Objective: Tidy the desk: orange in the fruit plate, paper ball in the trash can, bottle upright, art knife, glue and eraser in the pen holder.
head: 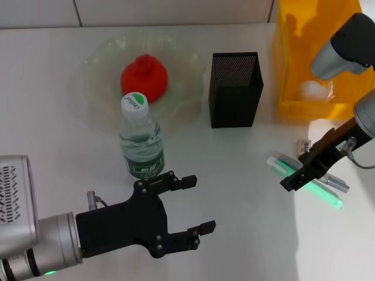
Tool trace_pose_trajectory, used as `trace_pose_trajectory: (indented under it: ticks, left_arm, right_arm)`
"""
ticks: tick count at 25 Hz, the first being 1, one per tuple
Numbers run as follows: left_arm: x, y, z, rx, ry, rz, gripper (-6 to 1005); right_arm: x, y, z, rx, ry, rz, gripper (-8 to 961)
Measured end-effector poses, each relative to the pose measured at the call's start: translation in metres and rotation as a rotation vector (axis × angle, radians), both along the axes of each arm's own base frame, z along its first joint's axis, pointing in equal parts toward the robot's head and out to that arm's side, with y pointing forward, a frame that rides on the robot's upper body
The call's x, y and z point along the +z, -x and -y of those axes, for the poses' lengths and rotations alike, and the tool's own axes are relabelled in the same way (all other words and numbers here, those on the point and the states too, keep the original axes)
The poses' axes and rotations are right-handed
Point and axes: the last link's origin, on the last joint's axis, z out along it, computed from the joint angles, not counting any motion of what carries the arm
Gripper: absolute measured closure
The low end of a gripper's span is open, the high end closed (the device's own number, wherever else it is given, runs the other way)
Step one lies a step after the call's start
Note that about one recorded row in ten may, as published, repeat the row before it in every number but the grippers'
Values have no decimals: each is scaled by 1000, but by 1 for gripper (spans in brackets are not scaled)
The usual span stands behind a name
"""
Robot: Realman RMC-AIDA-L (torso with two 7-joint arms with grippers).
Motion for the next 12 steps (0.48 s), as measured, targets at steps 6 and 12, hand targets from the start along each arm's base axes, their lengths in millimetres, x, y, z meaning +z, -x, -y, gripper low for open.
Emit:
trace_pose_trajectory:
  ticks: [6,12]
  left_arm:
    - [1,1,0,2,-2,0,211]
    - [0,0,0,-1,0,0,211]
  right_arm:
    - [-4,0,-3,-3,4,-2,164]
    - [-10,-4,-4,-13,13,-2,164]
